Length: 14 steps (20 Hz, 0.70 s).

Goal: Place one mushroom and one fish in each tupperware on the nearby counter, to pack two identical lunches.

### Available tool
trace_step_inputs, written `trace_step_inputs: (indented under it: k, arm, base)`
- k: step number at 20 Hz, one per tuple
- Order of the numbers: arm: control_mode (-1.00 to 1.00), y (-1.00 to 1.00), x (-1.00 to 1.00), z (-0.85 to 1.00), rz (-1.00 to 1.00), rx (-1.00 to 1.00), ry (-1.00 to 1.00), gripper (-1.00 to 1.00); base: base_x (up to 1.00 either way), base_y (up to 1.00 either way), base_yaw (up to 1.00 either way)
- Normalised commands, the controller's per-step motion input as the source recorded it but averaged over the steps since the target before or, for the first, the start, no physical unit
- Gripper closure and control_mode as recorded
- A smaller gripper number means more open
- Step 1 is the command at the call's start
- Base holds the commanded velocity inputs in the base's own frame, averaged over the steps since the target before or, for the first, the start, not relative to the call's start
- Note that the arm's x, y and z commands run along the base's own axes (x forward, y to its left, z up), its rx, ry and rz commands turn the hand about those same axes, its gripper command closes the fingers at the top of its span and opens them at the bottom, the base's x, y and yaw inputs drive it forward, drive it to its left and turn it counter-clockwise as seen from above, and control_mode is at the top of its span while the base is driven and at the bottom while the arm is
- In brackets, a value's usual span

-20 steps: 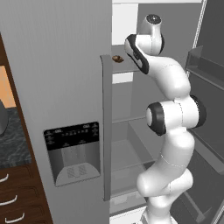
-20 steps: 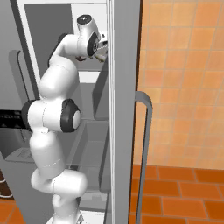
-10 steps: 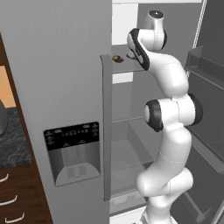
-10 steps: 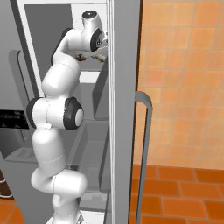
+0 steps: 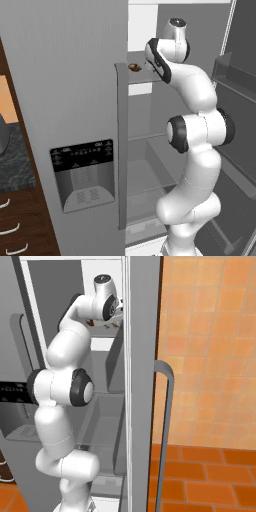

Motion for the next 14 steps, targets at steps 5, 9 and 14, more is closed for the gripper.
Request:
trace_step_inputs:
  k: [5,9,14]
  arm:
    - [-1.00,0.16,0.00,-0.36,0.00,0.00,0.02,1.00]
    - [-1.00,0.13,0.00,-0.25,0.00,0.00,0.00,1.00]
    - [-1.00,0.14,-0.49,-0.19,-0.03,0.00,0.00,1.00]
  base:
    - [0.00,0.00,0.00]
    - [0.00,0.00,0.00]
    - [0.00,0.00,0.00]
